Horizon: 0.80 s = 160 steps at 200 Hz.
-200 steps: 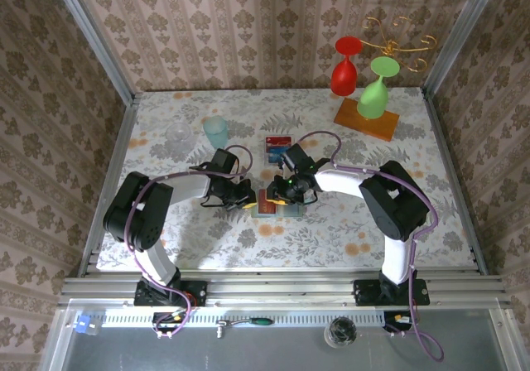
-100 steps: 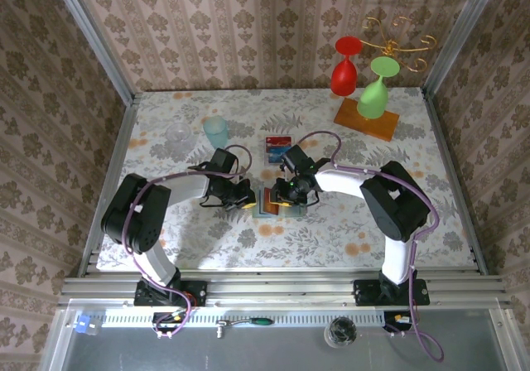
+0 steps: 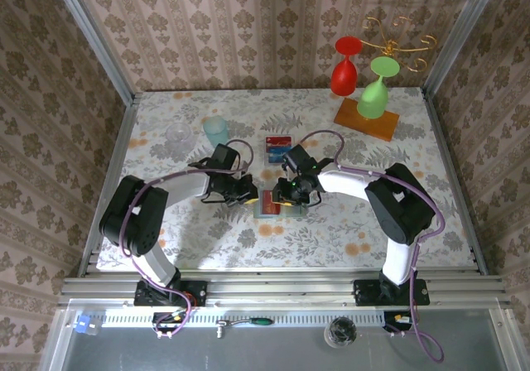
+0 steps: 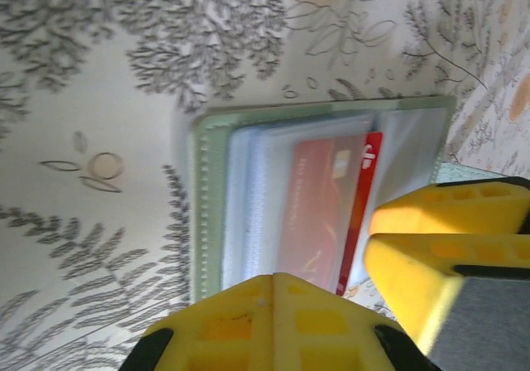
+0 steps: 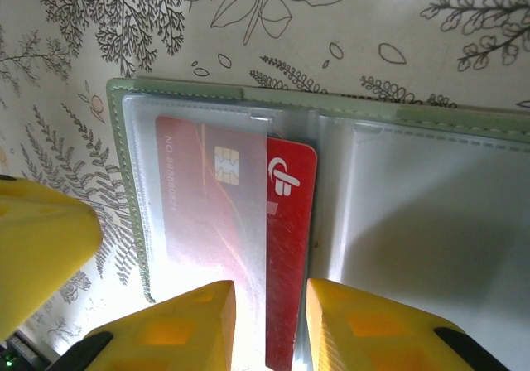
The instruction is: Take the credit cards out of the card holder
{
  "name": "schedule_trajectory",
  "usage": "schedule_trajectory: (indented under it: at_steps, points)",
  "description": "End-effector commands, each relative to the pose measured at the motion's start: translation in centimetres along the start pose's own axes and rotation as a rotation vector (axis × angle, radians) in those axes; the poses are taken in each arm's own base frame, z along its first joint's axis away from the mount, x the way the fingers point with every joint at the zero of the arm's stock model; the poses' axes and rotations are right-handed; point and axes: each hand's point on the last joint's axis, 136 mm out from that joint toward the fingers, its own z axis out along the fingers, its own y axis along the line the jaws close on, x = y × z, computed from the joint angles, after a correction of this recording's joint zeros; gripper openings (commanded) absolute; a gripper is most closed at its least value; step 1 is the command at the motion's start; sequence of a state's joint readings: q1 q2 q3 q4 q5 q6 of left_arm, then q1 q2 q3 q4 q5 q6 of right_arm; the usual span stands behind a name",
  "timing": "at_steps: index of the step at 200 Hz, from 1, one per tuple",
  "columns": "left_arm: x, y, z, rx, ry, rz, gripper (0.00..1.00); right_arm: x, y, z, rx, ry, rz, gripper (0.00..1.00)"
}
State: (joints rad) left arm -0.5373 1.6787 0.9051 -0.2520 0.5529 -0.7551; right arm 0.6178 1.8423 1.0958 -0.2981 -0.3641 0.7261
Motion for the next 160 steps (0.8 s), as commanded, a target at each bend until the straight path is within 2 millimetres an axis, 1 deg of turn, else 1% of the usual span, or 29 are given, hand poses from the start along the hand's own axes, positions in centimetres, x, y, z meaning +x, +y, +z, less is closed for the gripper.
schedule_trajectory:
  at_steps: [1,35,81,102,121,160]
  points:
    - [-0.4,-1.2,0.7,0.02,0.008,0.018,0.03,0.1,0.8,-0.1,-0.056,0.003,0.019,0.29]
    - [-0.1,-0.3,1.6,0.006,0.032,0.003,0.0,0.1,1.2,0.4,-0.088,0.016,0.033,0.28]
    - [0.8,2.0,2.1,-0.074,0.062,-0.007,0.0,0.5,0.8,1.2,-0.088,0.039,0.039,0.28]
    - [1.1,2.4,2.4,-0.08,0.076,-0.014,0.0,0.6,0.3,1.6,-0.07,0.05,0.043,0.28]
    - [1.1,2.5,2.5,-0.082,0.078,-0.017,0.0,0.6,-0.6,1.8,-0.032,0.052,0.047,0.28]
    - [0.9,2.4,2.3,-0.078,0.074,-0.017,0.0,0.0,-1.4,1.2,0.005,0.028,0.045,0.28]
